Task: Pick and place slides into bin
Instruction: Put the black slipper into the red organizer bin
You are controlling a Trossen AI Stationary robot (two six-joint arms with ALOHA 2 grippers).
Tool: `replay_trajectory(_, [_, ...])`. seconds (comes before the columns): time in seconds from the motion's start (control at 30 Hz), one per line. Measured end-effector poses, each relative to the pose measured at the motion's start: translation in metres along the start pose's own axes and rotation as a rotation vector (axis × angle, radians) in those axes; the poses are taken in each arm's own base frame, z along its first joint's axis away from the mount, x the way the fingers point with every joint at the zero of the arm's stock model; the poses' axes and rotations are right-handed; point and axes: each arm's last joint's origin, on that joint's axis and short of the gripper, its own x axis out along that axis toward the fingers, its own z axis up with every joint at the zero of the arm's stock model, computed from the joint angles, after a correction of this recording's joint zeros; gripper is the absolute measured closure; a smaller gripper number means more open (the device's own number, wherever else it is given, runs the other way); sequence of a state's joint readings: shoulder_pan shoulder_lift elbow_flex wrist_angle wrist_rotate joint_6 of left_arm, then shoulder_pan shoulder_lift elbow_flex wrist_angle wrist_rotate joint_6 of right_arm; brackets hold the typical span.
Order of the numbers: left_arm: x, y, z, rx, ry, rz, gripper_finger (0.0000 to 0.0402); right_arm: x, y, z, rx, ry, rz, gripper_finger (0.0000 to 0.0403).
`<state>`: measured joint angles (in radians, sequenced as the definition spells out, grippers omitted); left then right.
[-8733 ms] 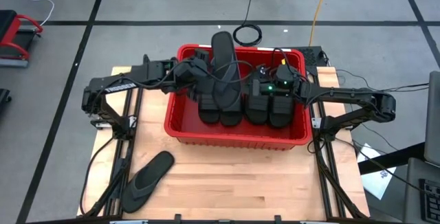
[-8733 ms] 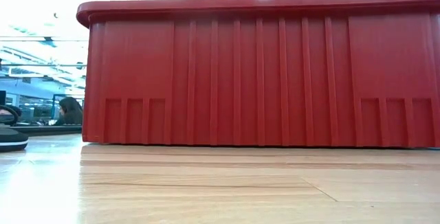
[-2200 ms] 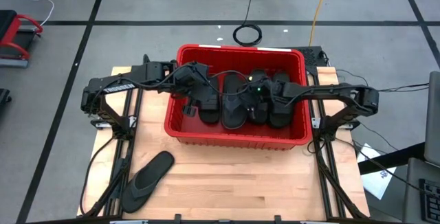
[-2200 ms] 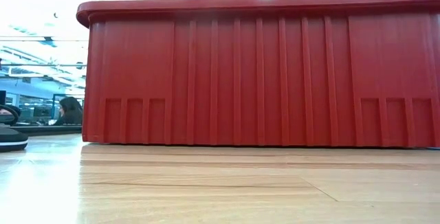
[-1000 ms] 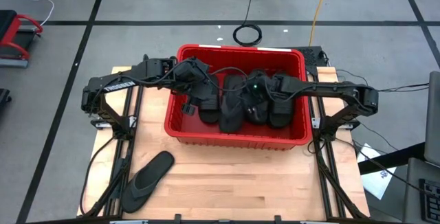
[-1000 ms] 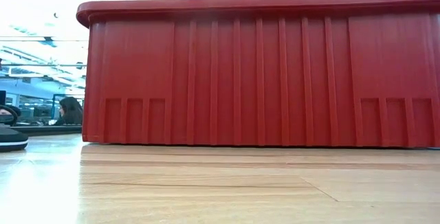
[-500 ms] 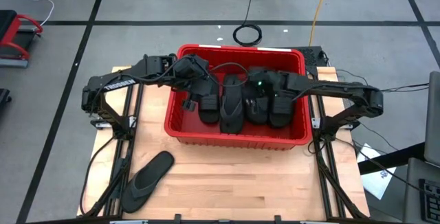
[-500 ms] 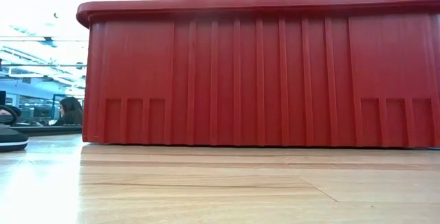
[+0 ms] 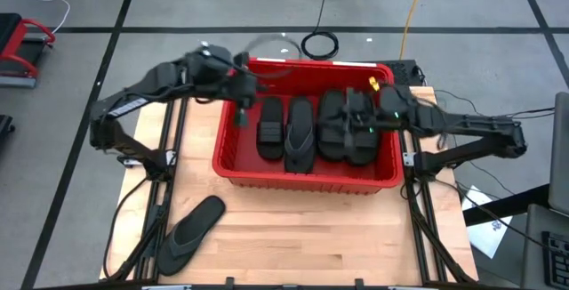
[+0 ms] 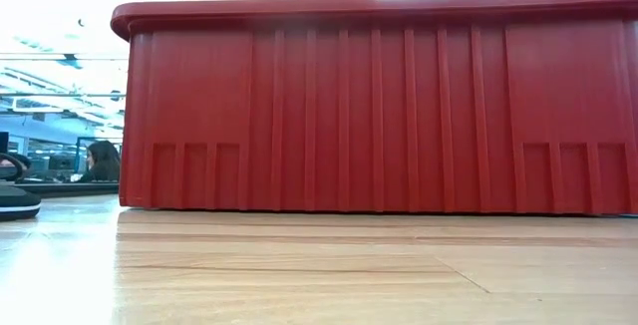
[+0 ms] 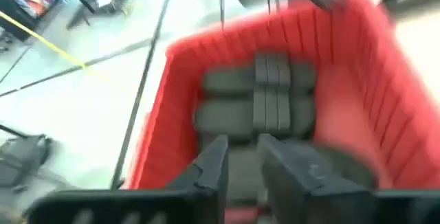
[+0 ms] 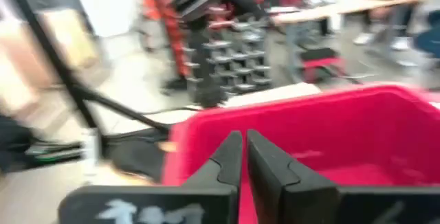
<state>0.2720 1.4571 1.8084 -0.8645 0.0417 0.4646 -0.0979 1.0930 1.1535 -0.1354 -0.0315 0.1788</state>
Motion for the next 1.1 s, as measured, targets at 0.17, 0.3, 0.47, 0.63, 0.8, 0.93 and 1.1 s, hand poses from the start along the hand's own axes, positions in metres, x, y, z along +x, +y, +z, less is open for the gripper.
replay_trajectory(0.17, [-0.036,0.006,0.001,-0.178,-0.15,-0.141,0.0393,-0.007,0.04,-0.028,0.042,-0.004,0.167,0.0398])
replay_trajectory(0.3, [-0.058,0.002,0.003,-0.194,-0.27,-0.35,0.0394,-0.012,0.065,-0.059,0.026,-0.056,0.205,0.04])
replay_trajectory(0.47, [-0.07,-0.008,0.011,-0.122,-0.416,-0.58,0.04,-0.02,0.072,-0.092,0.044,-0.275,0.16,0.0402])
replay_trajectory(0.63, [-0.07,-0.015,0.017,-0.088,-0.478,-0.683,0.04,-0.032,0.068,-0.113,0.121,-0.383,0.1,0.0402])
replay_trajectory(0.8, [-0.048,-0.023,0.009,-0.113,-0.461,-0.78,0.0401,-0.038,0.069,-0.114,0.089,-0.397,0.079,0.0402])
replay_trajectory(0.93, [-0.034,-0.03,-0.01,-0.184,-0.364,-0.808,0.0401,-0.039,0.07,-0.114,0.044,-0.401,0.072,0.0403])
replay_trajectory(1.1, [-0.029,-0.039,-0.043,-0.254,-0.279,-0.774,0.0401,-0.039,0.069,-0.114,0.042,-0.402,0.071,0.0403])
